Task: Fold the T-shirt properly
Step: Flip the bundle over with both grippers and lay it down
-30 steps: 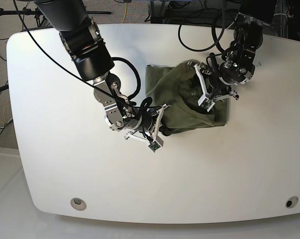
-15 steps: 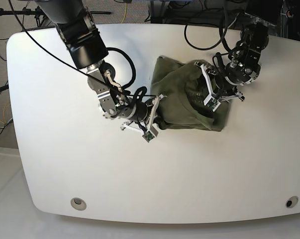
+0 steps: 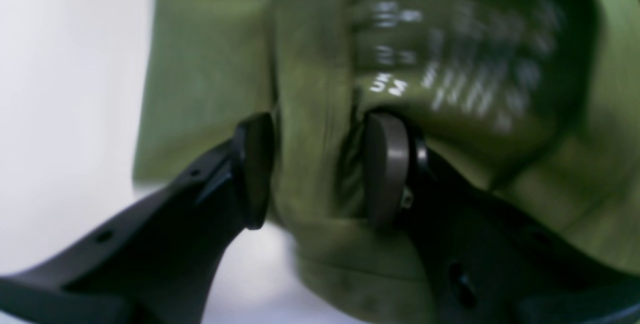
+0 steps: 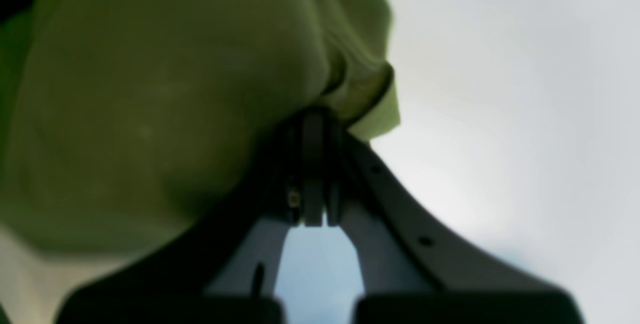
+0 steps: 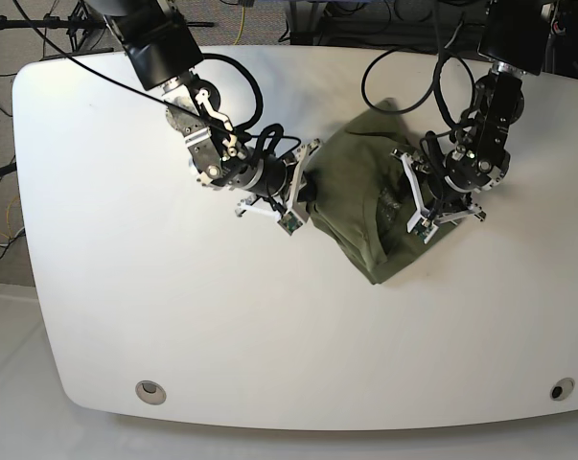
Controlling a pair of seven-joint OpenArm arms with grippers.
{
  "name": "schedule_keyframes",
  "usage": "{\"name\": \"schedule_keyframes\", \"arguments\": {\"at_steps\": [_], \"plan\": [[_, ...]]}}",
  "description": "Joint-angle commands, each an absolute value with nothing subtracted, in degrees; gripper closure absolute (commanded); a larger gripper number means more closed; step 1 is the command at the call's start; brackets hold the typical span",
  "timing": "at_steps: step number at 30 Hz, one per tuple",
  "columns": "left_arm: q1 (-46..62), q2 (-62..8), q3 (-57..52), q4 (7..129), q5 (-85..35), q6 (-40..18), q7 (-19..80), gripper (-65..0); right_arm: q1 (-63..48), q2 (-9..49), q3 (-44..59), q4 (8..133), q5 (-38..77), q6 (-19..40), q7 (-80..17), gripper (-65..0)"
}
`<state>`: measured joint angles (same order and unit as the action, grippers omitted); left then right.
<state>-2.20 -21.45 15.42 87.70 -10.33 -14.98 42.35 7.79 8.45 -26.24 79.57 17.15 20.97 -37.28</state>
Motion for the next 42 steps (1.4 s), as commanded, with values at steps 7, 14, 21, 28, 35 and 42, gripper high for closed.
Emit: {"name": "schedule_keyframes", "arguments": {"at_steps": [7,14,21,28,35,42], "plan": [[-7.8,-18.7,15.4,83.0,-9.6,-14.6,40.0,-25.6,0.8,9.8,-26.3,87.5,16.8,21.6,-39.8,0.0],[-10.1,-16.4,17.7,81.9,-9.6,-14.6,37.6,-25.6,-1.7,9.9,-26.7,90.8,16.8,21.6,-39.8,0.0],[-11.3,-15.7,19.2,83.3,-9.6,-14.6,37.7,-25.6,-3.0,10.1,-27.4,93.4,16.7,21.6,-39.8,0.0],[-12.3,-16.0,19.0,89.3,-9.6,-14.6,37.8,-25.6,-2.9,11.6,-27.1,93.8,16.7,21.5,-39.8,0.0],[-12.3,-17.5,13.3,99.5,-9.6,-14.6,42.7,-25.6,-1.8,12.7,-27.0,96.7,16.8,21.4,-40.0,0.0],[-13.2,-17.9,7.9,105.9,-9.6,-14.6,48.1,-25.6,-1.0,13.0,-24.2,103.7,17.3,20.8,-42.9,0.0]]}}
